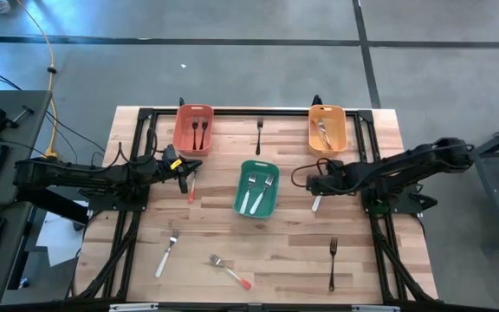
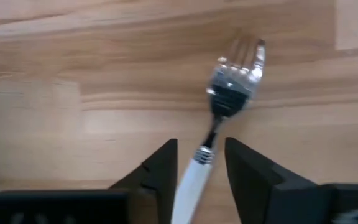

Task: Sort silverware by color (type)
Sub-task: Put the top white fork into the green bin

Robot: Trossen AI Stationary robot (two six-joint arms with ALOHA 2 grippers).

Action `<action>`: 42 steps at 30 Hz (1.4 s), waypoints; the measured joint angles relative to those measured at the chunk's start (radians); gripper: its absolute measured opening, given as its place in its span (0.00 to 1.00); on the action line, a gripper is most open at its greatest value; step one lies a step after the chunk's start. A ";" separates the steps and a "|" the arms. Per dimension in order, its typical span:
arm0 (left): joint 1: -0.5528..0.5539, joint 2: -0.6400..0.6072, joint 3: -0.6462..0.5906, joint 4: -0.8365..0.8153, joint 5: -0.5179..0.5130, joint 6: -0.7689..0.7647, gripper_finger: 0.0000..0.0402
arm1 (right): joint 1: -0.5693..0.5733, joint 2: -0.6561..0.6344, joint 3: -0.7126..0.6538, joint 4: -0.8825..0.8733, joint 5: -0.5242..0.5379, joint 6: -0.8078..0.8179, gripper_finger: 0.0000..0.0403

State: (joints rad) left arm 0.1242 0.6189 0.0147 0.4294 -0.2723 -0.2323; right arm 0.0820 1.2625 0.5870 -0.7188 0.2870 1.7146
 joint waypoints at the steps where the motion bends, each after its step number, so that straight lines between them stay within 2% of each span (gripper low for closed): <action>1: 0.000 0.000 0.000 0.000 0.000 0.000 0.00 | 0.003 0.000 -0.008 -0.005 0.000 0.014 0.31; 5: 0.000 0.000 0.000 0.000 0.000 0.000 0.00 | 0.006 0.000 -0.054 0.012 0.004 0.061 0.35; 9: 0.000 0.000 0.000 0.000 0.000 0.000 0.00 | 0.005 0.001 -0.106 0.084 0.047 0.064 0.34; 13: 0.000 0.000 0.000 0.000 0.000 0.000 0.00 | 0.006 -0.001 -0.129 0.116 0.065 0.032 0.25; 19: 0.000 0.000 0.000 0.000 0.000 0.000 0.00 | 0.005 0.001 -0.132 0.172 0.079 -0.057 0.03; 24: 0.000 0.000 0.000 0.000 0.000 0.000 0.00 | 0.005 0.001 -0.132 0.351 0.079 -0.180 0.03; 29: 0.000 0.000 0.000 0.000 0.000 0.000 0.00 | 0.005 0.001 -0.131 0.633 0.101 -0.302 0.01; 33: 0.000 0.000 0.000 0.000 0.000 0.000 0.00 | 0.005 0.001 -0.059 0.741 0.135 -0.429 0.00; 37: 0.000 0.000 0.000 0.000 0.000 0.000 0.00 | 0.005 0.000 0.062 0.683 0.139 -0.540 0.00; 42: 0.000 0.000 0.000 0.000 0.000 0.000 0.00 | 0.027 0.052 0.201 0.355 0.121 -0.573 0.03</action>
State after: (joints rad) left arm 0.1244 0.6189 0.0147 0.4294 -0.2726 -0.2321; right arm 0.1085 1.3149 0.7884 -0.3639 0.4080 1.1417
